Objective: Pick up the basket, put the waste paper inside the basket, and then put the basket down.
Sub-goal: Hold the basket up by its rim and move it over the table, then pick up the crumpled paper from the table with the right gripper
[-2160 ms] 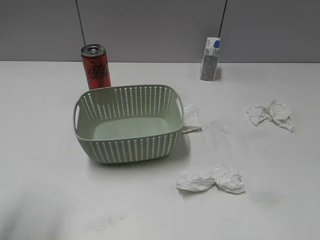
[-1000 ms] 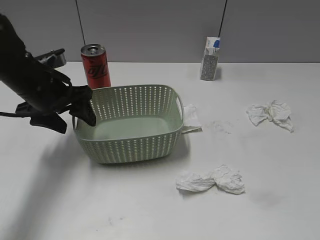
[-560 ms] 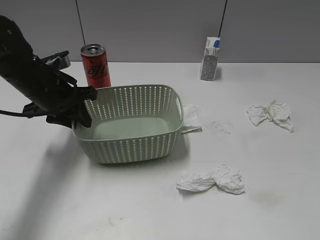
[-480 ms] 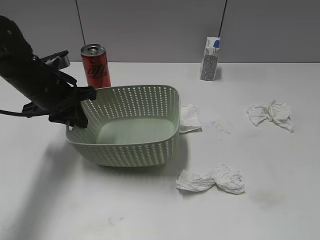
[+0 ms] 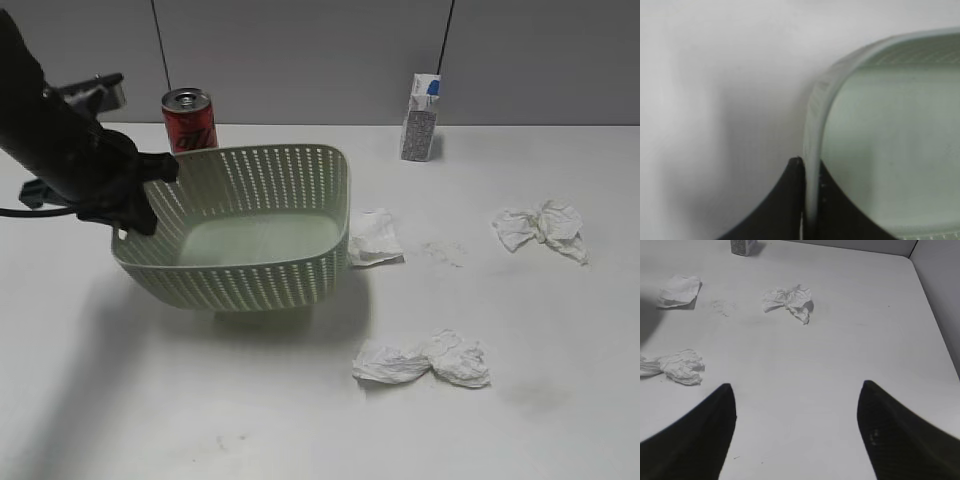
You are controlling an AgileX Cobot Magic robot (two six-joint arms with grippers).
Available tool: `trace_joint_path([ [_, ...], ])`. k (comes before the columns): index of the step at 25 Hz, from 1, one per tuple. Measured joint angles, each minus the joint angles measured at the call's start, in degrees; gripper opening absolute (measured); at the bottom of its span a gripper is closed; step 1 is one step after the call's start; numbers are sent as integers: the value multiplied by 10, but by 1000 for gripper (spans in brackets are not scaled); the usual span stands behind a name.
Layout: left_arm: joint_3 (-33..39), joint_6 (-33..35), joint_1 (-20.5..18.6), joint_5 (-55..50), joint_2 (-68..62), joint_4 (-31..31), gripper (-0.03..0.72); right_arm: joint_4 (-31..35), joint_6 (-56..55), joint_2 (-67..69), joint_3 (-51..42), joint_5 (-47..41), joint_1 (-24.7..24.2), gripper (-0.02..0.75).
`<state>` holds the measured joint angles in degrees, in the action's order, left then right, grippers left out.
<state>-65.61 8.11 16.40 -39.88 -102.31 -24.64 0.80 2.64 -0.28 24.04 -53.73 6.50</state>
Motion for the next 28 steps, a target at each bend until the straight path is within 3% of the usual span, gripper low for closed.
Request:
trace_joint_path([
  [3,-15,-68,9,-30,44,139,0,2,0,17,4,4,0,571],
  [7,-38,-193,59,-93,59,362,0,25,0,104,13,40,0,571],
  [9,-44,-235,90,-103,59,416,0,50,6,164,17,69,0,571],
  [13,-48,-265,130,-92,58,435,0,123,75,313,40,109,0,571],
  [17,-48,-274,132,-96,52,440,0,207,185,490,103,135,0,571],
  [21,-48,-275,132,-97,45,441,0,228,226,657,184,162,11,571],
  [28,-48,-277,132,-97,37,428,0,189,235,886,338,224,142,571],
])
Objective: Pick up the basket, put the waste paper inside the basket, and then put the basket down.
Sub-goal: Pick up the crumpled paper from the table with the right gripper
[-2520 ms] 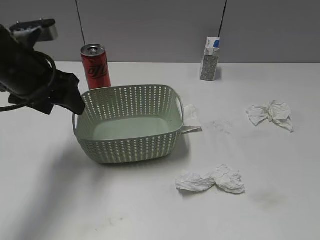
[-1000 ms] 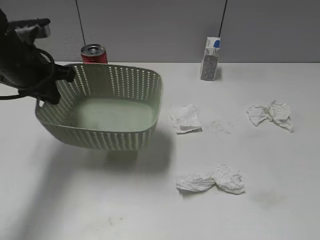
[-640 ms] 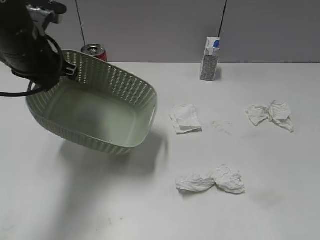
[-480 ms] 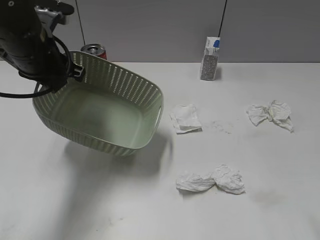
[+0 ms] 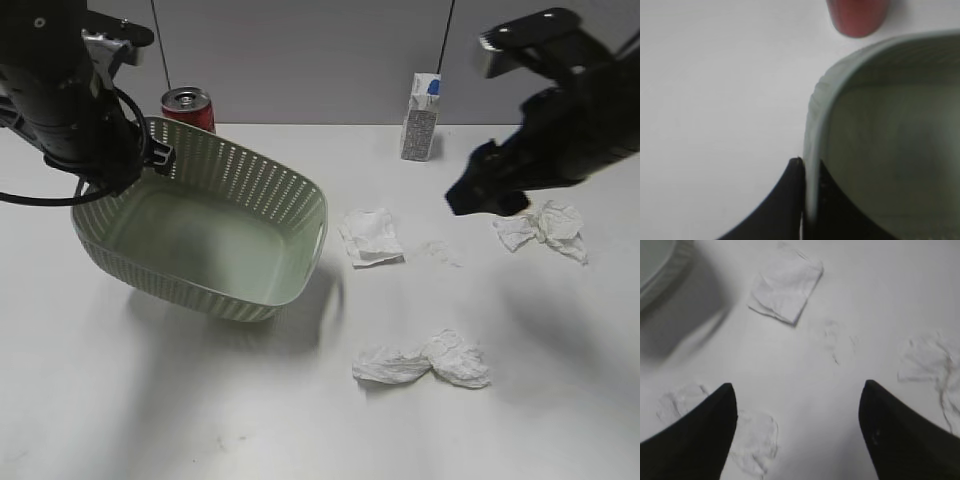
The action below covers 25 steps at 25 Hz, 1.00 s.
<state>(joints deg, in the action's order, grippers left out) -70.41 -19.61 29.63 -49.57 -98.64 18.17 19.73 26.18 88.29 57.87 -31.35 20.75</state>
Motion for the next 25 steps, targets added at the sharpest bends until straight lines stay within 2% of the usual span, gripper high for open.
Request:
trace_joint_path([
  [4,0,-5,0,0,0,-3,0,-1,0,112,82,13,38,571],
  [11,0,-32,-5,-17,0,-5,0,-5,2,268,180,35,44,571],
  [16,0,-63,-24,-30,0,-11,0,-1,2,332,213,58,44,571],
  [22,0,-67,-27,-30,0,-31,0,7,3,372,218,88,44,571],
  [25,0,-68,-27,-30,0,-32,0,13,4,379,219,92,44,533],
])
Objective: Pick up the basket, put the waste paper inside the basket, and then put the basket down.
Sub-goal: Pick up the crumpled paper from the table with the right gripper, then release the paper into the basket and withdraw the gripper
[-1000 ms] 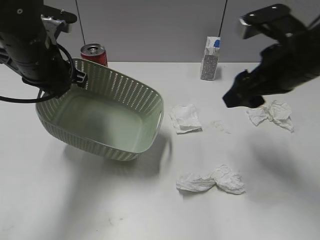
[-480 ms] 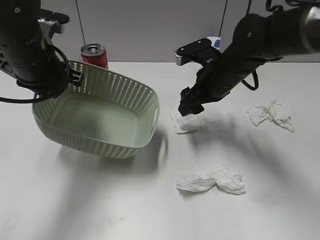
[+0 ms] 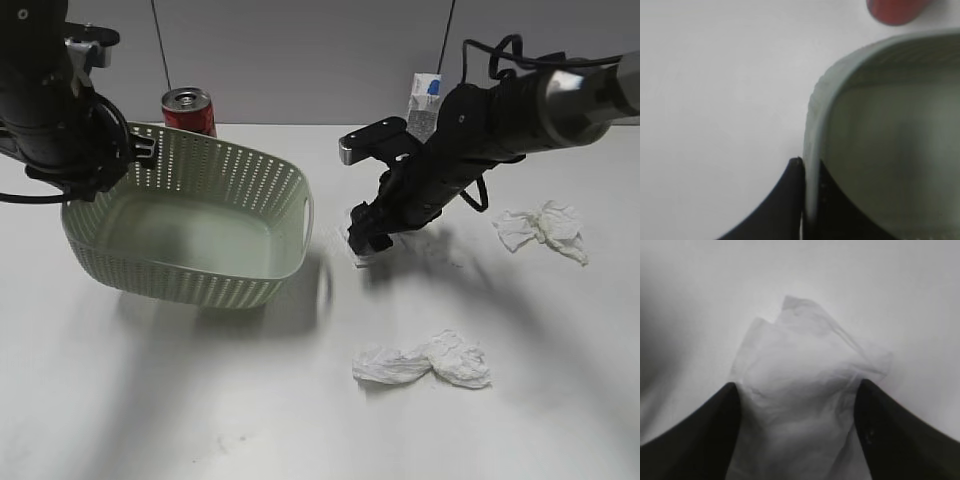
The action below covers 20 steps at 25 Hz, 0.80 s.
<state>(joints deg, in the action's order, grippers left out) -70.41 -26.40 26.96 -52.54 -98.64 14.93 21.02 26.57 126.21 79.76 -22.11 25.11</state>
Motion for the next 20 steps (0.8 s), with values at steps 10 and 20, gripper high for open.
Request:
trace_joint_path([
  [10,0,0,0,4,0,-1,0,3,1,-25,2,-23,0,-7],
  [20,0,0,0,28,0,-10,0,22,3,-215,3,-78,25,-8],
])
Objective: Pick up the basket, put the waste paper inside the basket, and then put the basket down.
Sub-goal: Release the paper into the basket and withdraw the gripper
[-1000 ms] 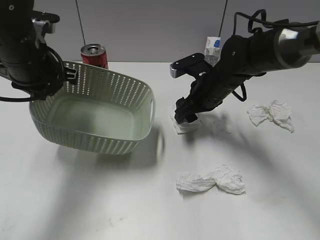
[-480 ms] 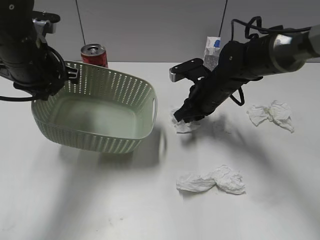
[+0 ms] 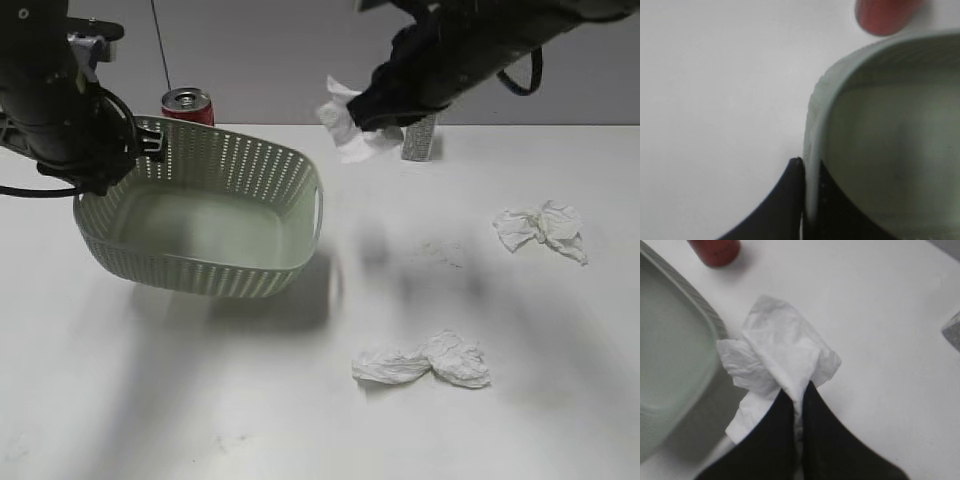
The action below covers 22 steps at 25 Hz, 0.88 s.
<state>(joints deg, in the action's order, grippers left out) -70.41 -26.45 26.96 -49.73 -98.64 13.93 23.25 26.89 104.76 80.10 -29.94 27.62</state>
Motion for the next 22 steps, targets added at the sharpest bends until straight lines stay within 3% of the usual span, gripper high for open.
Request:
trace_joint_path([
  [9,0,0,0,19,0,-29,0,37,2,18,0,21,112,1],
  [11,0,0,0,21,0,-36,0,38,2,45,0,23,120,85],
  [15,0,0,0,22,0,-40,0,30,2,70,0,11,122,512],
  [16,0,0,0,23,0,-40,0,21,2,70,5,3,121,572],
  [22,0,3,5,44,0,-40,0,-8,-22,17,34,-74,101,582],
])
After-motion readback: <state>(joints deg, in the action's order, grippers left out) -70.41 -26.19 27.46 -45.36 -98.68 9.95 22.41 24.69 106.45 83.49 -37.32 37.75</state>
